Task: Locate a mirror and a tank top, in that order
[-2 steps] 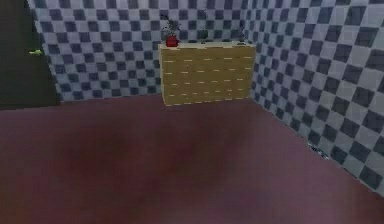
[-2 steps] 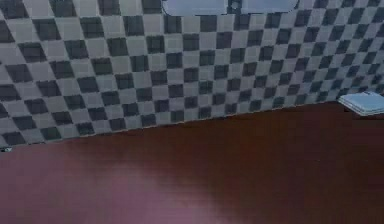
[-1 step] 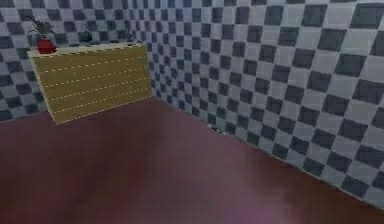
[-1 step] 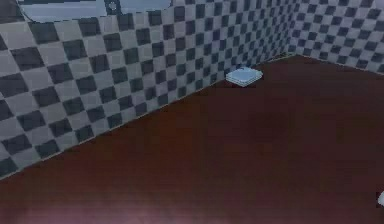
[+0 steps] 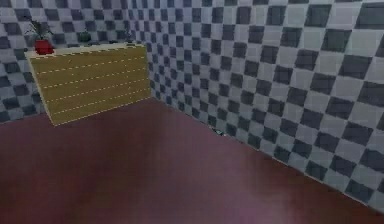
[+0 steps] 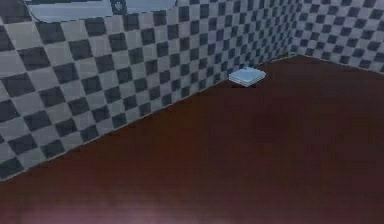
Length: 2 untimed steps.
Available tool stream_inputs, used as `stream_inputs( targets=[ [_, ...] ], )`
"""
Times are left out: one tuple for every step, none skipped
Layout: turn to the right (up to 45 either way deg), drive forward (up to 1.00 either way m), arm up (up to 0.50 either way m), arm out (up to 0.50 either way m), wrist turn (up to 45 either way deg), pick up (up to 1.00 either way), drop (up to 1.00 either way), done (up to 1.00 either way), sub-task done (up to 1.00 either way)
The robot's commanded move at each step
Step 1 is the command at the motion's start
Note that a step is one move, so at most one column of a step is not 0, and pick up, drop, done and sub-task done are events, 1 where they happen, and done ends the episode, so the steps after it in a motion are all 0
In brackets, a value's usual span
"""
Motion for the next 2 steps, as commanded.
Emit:
stream_inputs(
  targets=[
    [-45.0,0.00,0.00,0.00,0.0,0.00,0.00,0.00,0.00],
    [-21.0,0.00,0.00,0.00,0.0,0.00,0.00,0.00,0.00]
  ],
)
